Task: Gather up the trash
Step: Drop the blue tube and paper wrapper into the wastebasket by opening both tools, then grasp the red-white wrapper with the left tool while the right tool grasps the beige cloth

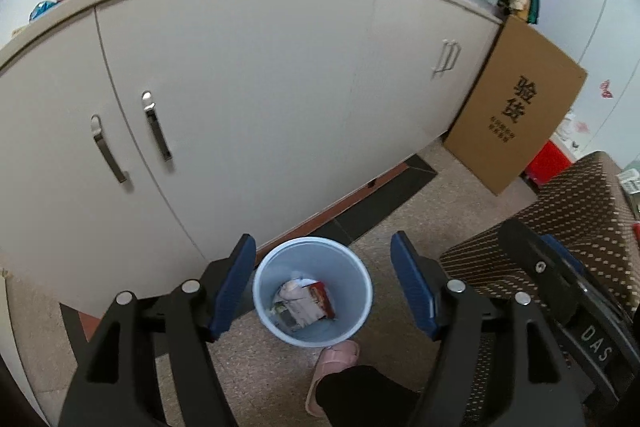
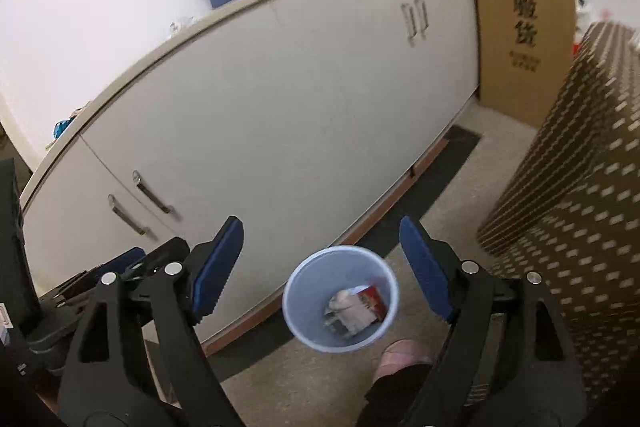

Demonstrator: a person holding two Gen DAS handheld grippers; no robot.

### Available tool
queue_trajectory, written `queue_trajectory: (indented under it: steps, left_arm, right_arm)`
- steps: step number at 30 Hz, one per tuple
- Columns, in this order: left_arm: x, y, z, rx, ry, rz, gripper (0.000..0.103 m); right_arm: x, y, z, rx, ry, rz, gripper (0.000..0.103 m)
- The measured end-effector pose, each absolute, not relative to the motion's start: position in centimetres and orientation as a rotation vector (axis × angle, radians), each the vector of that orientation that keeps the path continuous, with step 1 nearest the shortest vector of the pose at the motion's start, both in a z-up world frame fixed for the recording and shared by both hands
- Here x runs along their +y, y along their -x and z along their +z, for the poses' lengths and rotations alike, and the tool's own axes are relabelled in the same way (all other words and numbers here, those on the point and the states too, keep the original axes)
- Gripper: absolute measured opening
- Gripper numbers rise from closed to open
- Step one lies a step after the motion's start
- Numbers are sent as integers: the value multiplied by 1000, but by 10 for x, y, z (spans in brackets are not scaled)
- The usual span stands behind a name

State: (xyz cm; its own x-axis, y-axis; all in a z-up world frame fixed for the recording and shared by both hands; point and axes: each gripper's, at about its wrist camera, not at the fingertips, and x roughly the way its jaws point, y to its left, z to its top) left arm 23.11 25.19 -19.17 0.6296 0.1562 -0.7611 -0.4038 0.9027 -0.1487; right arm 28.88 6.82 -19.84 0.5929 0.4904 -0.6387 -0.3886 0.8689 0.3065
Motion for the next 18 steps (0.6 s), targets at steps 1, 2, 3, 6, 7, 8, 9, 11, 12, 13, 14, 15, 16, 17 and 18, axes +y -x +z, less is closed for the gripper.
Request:
queue_trajectory:
  steps: [1,2,3,6,7,8,9,11,12,13,14,15,16,17,18]
  left_arm:
    - [246,-230,-186,822,316,315,69]
    - [241,-229,-181,813,309,307,70]
    - [236,-228,-177,804,302,304,70]
    - [219,-223,-161,777,287,273,70]
    - [212,-221,-155,766,280,262,70]
    - [206,-220,-150,758,276,253,71]
    - [200,-219,-146,750,271,243,71]
    - [184,-218,-134,733,259,214,71]
    - [177,-217,-130,727,254,199,71]
    - [167,-216,-124,720,248,178,71]
    - [157,-215,-119,715,243,161,71]
    - [149,-215,-115,711,239,143,71]
    - [136,-216,-109,706,232,114,71]
    - [127,-217,-105,704,228,92,71]
    - [113,-220,-100,704,220,62,72]
  right_arm:
    - [64,-287,-194,774,-138,506,80]
    - [60,-285,-189,765,-139,501,80]
    - [54,-282,-183,754,-146,494,80]
    - [35,-276,-167,736,-159,477,80]
    - [30,-273,-162,726,-160,473,80]
    - [23,-270,-156,715,-162,469,80]
    - [15,-264,-148,704,-163,461,80]
    - [-1,-256,-134,679,-169,449,80]
    - [-8,-253,-129,670,-169,443,80]
    - [-16,-249,-122,657,-172,435,80]
    - [-27,-245,-114,644,-175,425,80]
    - [-38,-242,-107,637,-177,416,80]
    - [-47,-240,-102,630,-176,409,80]
    - [-55,-238,-98,624,-176,401,80]
    - [-68,-236,-93,617,-179,387,80]
